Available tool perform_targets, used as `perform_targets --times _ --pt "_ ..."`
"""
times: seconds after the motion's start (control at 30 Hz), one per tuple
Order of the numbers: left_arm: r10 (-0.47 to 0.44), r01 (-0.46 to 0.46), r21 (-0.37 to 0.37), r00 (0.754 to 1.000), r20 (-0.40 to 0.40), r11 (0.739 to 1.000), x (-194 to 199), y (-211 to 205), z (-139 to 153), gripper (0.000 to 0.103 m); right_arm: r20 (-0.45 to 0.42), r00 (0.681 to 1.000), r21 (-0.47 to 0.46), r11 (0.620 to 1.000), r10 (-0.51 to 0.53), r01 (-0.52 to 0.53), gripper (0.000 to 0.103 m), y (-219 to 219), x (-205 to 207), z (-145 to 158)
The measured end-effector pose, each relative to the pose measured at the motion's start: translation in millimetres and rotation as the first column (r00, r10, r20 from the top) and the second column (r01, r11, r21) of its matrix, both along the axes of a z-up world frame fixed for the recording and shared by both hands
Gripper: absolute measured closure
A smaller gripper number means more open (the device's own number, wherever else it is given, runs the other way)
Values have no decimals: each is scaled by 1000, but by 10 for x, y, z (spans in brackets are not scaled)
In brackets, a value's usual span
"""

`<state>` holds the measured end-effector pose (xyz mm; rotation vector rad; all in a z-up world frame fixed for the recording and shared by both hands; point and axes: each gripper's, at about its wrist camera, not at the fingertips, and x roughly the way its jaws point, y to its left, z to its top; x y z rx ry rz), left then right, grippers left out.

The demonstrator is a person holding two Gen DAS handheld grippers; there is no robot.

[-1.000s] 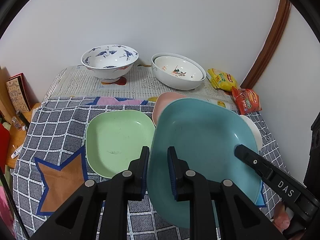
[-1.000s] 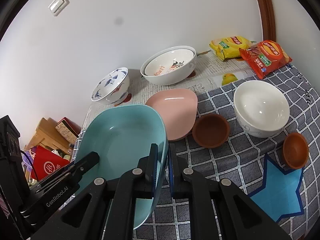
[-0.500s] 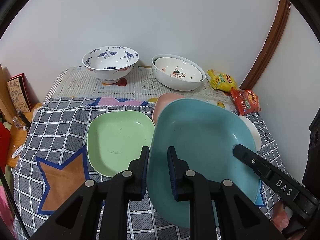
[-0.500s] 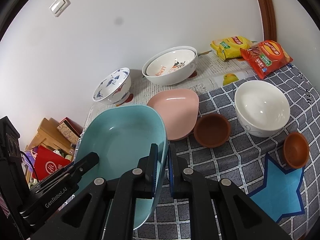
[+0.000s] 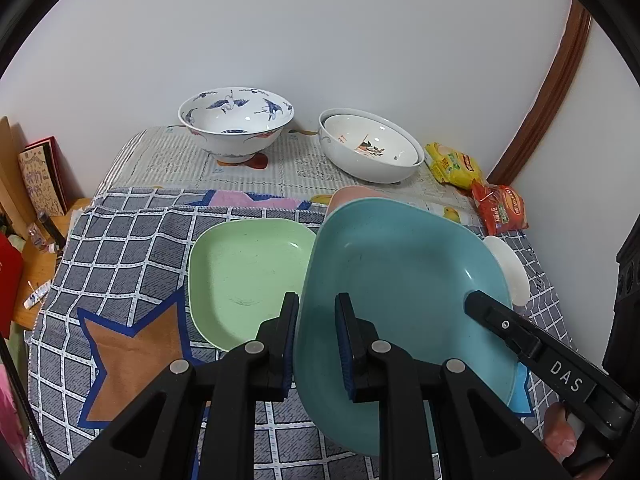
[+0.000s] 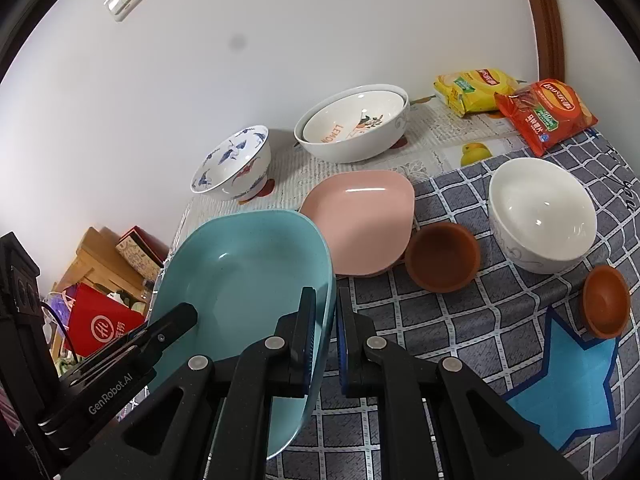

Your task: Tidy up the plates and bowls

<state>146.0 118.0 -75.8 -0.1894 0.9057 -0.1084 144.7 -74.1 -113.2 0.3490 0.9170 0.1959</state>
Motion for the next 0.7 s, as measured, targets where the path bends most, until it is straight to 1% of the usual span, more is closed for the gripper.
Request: perform_targets --times 0.2,0.4,0.7 --pt "12 -12 -5 1000 -12 1000 21 67 -70 85 -11 1000 -10 1000 11 -12 93 76 56 -48" --pt "33 -33 -7 999 -37 999 31 183 -203 85 -36 999 -19 999 36 -37 93 197 110 -164" --pt "77 -79 -18 993 -94 997 68 433 -484 85 -98 992 -32 996 78 -82 93 436 224 -454"
